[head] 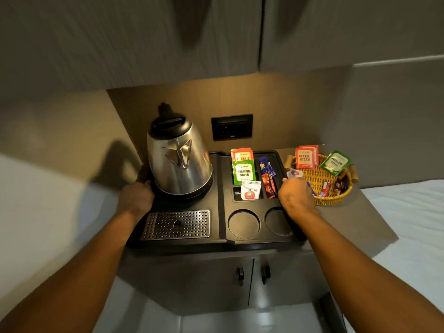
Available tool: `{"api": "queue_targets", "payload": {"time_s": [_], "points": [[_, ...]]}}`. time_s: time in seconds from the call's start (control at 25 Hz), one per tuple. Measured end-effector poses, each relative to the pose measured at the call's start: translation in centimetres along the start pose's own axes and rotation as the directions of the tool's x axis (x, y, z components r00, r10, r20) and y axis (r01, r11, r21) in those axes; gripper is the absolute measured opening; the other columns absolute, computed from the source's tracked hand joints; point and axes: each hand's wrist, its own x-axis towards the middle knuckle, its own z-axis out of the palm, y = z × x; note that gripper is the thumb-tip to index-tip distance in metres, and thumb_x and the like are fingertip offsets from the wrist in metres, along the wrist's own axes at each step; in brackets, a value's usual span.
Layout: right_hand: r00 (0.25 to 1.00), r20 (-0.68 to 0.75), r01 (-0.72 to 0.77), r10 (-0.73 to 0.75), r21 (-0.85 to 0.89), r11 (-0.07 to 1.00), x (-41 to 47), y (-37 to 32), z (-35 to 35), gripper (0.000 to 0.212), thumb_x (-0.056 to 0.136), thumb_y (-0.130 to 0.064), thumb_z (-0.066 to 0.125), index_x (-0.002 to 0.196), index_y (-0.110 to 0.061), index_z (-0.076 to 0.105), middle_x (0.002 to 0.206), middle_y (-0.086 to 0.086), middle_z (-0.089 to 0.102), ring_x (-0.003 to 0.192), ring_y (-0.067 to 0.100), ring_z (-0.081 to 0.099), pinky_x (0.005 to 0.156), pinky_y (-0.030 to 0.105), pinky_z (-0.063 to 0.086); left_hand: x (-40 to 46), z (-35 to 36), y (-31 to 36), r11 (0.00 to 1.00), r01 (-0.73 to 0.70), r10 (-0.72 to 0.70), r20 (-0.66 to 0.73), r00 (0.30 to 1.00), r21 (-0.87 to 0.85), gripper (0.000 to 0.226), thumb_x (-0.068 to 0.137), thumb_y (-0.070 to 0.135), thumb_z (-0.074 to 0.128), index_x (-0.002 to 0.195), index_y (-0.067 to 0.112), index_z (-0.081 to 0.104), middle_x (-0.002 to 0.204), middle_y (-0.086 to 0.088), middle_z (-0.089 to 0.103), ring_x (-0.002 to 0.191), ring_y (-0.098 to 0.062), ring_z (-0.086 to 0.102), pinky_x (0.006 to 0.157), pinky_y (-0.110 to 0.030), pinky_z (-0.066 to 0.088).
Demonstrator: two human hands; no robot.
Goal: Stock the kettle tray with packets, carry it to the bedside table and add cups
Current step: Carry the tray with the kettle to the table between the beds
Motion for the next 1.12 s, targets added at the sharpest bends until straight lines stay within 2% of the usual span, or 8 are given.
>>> {"api": "queue_targets", "payload": {"time_s": [0.12, 0.24, 0.36, 0.48, 0.64, 0.76, 0.92, 1.12], "points": [[0.998, -0.056, -0.013, 0.014, 0.021, 1.0, -1.1, 2.7, -3.5, 0.033, 0.098, -0.029, 0.044, 0.098, -0.003, 0.065, 0.084, 0.014, 0.062, 0.073, 0.029, 0.056, 0.06, 0.03, 0.038, -2.3, -1.3, 2.9, 0.996, -0.094, 0.093, -0.051, 0.994, -0.009, 0.034, 0.103, 0.019, 0.039, 0.103, 0.0, 0.067, 0.104, -0.023, 0.067, 0.096, -0.039, 0.062, 0.083, -0.044, 0.051], [0.992, -0.107, -0.065, 0.067, 0.023, 0.998, -2.8, 7.8, -7.7, 0.035, 0.097, -0.03, 0.043, 0.097, -0.004, 0.066, 0.09, 0.016, 0.065, 0.08, 0.033, 0.063, 0.065, 0.032, 0.044, -4.9, -1.1, 6.8, 0.983, -0.179, 0.177, -0.054, 0.983, -0.048, 0.037, 0.103, 0.023, 0.038, 0.095, 0.003, 0.068, 0.098, -0.02, 0.069, 0.089, -0.038, 0.063, 0.072, -0.038, 0.049], [0.961, -0.209, -0.174, 0.18, 0.047, 0.984, -6.9, 15.8, -14.4, 0.037, 0.096, -0.033, 0.044, 0.099, -0.003, 0.067, 0.097, 0.018, 0.066, 0.085, 0.037, 0.064, 0.067, 0.035, 0.046, -9.6, 1.1, 13.0, 0.939, -0.335, 0.334, 0.018, 0.942, 0.078, 0.037, 0.103, 0.023, 0.035, 0.105, 0.006, 0.068, 0.102, -0.022, 0.069, 0.09, -0.039, 0.062, 0.064, -0.034, 0.039], [0.916, -0.277, -0.295, 0.29, 0.024, 0.955, -13.1, 24.3, -21.2, 0.039, 0.097, -0.03, 0.042, 0.1, 0.0, 0.067, 0.101, 0.021, 0.064, 0.089, 0.041, 0.062, 0.068, 0.037, 0.043, -16.8, 2.4, 20.0, 0.908, -0.419, 0.42, 0.037, 0.907, -0.02, 0.043, 0.103, 0.028, 0.037, 0.094, 0.002, 0.069, 0.098, -0.025, 0.069, 0.082, -0.039, 0.061, 0.064, -0.035, 0.044], [0.792, -0.393, -0.489, 0.467, 0.049, 0.871, -23.8, 35.7, -30.7, 0.039, 0.097, -0.027, 0.041, 0.093, 0.002, 0.067, 0.097, 0.021, 0.064, 0.083, 0.04, 0.06, 0.064, 0.034, 0.039, -28.6, 5.4, 29.5, 0.751, -0.637, 0.658, 0.11, 0.745, -0.173, 0.037, 0.102, 0.025, 0.038, 0.099, 0.0, 0.065, 0.098, -0.023, 0.068, 0.091, -0.04, 0.063, 0.068, -0.034, 0.043], [0.638, -0.489, -0.643, 0.595, 0.088, 0.761, -33.1, 42.4, -37.3, 0.033, 0.095, -0.021, 0.043, 0.086, -0.001, 0.067, 0.093, 0.02, 0.065, 0.073, 0.035, 0.055, 0.062, 0.033, 0.038, -38.3, 7.1, 37.0, 0.539, -0.824, 0.842, 0.139, 0.521, -0.176, 0.044, 0.106, 0.026, 0.034, 0.099, -0.003, 0.065, 0.103, -0.026, 0.067, 0.098, -0.041, 0.061, 0.075, -0.039, 0.044], [0.446, -0.568, -0.775, 0.692, 0.142, 0.616, -42.8, 48.5, -43.3, 0.024, 0.092, -0.013, 0.046, 0.08, -0.003, 0.064, 0.094, 0.022, 0.066, 0.077, 0.037, 0.058, 0.063, 0.034, 0.039, -49.6, 8.5, 44.7, 0.358, -0.905, 0.931, 0.16, 0.327, -0.23, 0.049, 0.106, 0.03, 0.03, 0.099, -0.004, 0.064, 0.109, -0.029, 0.065, 0.101, -0.045, 0.059, 0.081, -0.041, 0.045], [0.248, -0.639, -0.855, 0.728, 0.209, 0.475, -50.5, 54.7, -48.3, 0.028, 0.095, -0.016, 0.044, 0.094, 0.0, 0.067, 0.1, 0.022, 0.066, 0.09, 0.04, 0.062, 0.066, 0.035, 0.039, -61.4, 10.3, 51.4, 0.247, -0.902, 0.967, 0.146, 0.208, -0.353, 0.05, 0.104, 0.035, 0.034, 0.095, -0.001, 0.067, 0.103, -0.027, 0.067, 0.09, -0.043, 0.061, 0.067, -0.035, 0.039]]}}
